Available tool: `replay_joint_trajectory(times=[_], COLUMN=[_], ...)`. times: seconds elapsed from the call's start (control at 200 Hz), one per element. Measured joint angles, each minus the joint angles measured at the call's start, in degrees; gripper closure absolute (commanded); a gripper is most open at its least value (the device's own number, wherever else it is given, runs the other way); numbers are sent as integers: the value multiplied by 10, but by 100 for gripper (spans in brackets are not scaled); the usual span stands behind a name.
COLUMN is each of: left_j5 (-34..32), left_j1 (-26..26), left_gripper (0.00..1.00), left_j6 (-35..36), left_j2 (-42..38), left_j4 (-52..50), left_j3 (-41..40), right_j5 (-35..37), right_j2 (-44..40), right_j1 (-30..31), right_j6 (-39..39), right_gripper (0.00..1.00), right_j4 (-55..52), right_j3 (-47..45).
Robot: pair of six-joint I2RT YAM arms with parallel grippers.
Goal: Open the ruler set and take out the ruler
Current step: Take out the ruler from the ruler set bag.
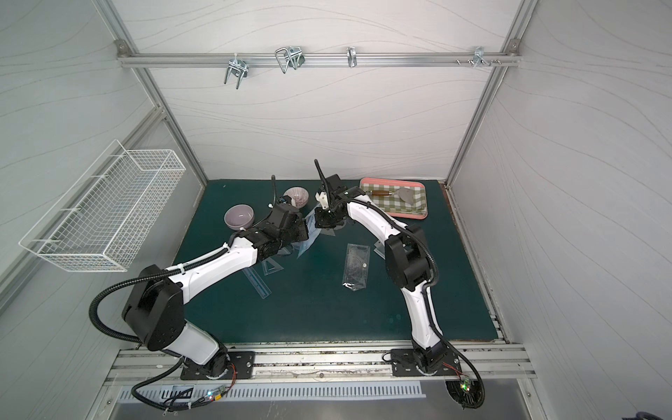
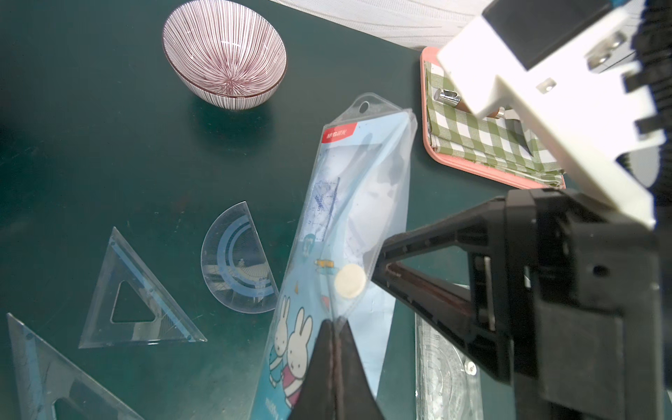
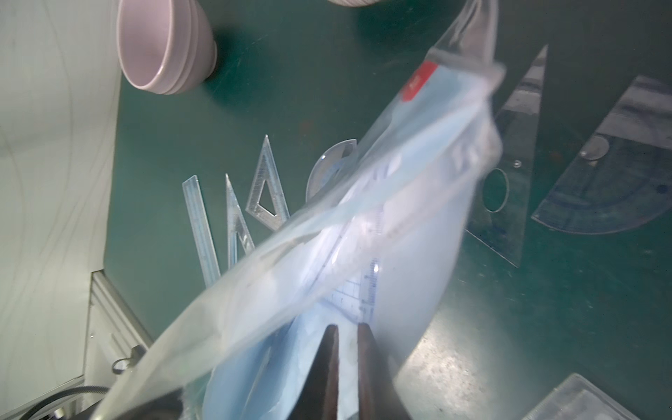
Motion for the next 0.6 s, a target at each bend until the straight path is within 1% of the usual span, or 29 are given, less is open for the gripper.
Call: replay_joint_trajectory(times=[0.27, 0.47, 0.6], left_j5=[-1, -3, -15], left_j1=[-4, -10, -17], left_gripper=[100, 100, 100], left_j6=[0, 1, 7], left_j2=[1, 1, 1], left_j4=[0, 11, 18], left_j3=[0, 0, 0], right_j5=[47, 61, 55], right_j2=[-4, -4, -4], right_j1=[4, 10, 14], right_j6=[-8, -13, -14], right_gripper=[79, 79, 79], right_j4=[-12, -28, -31], right_j3=[0, 7, 12])
